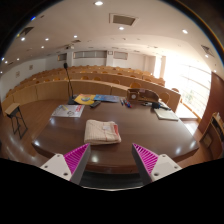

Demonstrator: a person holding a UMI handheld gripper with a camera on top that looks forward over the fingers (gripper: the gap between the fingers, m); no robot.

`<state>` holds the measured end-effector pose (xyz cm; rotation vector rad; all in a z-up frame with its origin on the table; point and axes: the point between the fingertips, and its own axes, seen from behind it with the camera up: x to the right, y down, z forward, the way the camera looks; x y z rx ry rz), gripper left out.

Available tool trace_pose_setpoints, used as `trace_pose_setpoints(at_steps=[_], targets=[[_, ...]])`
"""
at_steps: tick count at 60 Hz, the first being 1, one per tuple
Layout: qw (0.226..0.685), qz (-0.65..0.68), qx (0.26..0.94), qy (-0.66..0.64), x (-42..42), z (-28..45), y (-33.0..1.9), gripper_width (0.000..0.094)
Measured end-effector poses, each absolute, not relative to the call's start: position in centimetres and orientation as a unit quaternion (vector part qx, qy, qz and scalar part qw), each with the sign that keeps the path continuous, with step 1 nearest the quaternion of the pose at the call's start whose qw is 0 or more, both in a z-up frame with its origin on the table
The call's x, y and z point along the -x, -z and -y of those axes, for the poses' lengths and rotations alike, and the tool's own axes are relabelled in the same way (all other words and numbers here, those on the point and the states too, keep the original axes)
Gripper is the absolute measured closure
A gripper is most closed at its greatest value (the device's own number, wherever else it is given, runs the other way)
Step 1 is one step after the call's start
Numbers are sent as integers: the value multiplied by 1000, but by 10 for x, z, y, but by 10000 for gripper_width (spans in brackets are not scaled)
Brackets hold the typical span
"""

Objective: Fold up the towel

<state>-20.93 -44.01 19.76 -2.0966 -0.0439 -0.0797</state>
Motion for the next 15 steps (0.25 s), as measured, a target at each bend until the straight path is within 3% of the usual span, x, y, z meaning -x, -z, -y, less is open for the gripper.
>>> trace_pose_setpoints(at_steps=[15], targets=[[506, 20, 862, 36, 219, 467, -209, 91]])
